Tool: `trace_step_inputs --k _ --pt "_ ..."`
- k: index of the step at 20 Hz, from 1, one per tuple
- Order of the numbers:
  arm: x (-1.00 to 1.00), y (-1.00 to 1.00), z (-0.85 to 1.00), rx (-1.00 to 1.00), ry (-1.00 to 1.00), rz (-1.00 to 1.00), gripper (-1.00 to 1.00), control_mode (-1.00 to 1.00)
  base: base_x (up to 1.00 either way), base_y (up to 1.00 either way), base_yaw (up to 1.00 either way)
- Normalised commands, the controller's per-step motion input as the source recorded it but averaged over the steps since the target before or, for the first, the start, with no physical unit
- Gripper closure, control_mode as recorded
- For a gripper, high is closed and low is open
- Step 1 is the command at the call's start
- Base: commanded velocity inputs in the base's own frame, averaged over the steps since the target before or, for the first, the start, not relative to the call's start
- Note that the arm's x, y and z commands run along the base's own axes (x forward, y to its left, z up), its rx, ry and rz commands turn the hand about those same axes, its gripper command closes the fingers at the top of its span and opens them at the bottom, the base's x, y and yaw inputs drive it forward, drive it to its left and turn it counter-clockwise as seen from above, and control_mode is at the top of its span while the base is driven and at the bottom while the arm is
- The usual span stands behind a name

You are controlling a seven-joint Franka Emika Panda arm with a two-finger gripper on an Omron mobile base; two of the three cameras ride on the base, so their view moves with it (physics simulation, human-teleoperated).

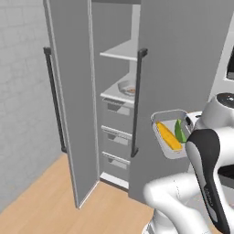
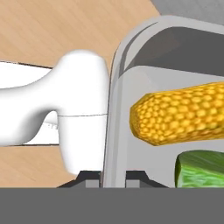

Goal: Take the meat container that has the chicken drumstick and place it on the second highest rack of the freezer. Then take the vegetable container that has the lemon wedge and corn and place it on the highest rack of the freezer.

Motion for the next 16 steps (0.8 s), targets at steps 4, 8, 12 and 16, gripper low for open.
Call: trace_step_inputs --k 4,8,12,16 --pt "0.0 0.0 0.0 0.0 0.0 0.0 1.0 1.0 0.43 0.51 -0.25" --pt "0.0 0.0 0.0 0.0 0.0 0.0 1.0 1.0 0.57 0.66 -0.28" --pt "0.0 0.0 0.0 0.0 0.0 0.0 1.0 1.0 0.29 0.79 -0.39" --pt "0.0 0.0 0.0 0.0 0.0 0.0 1.0 1.0 0.3 0.52 -0.44"
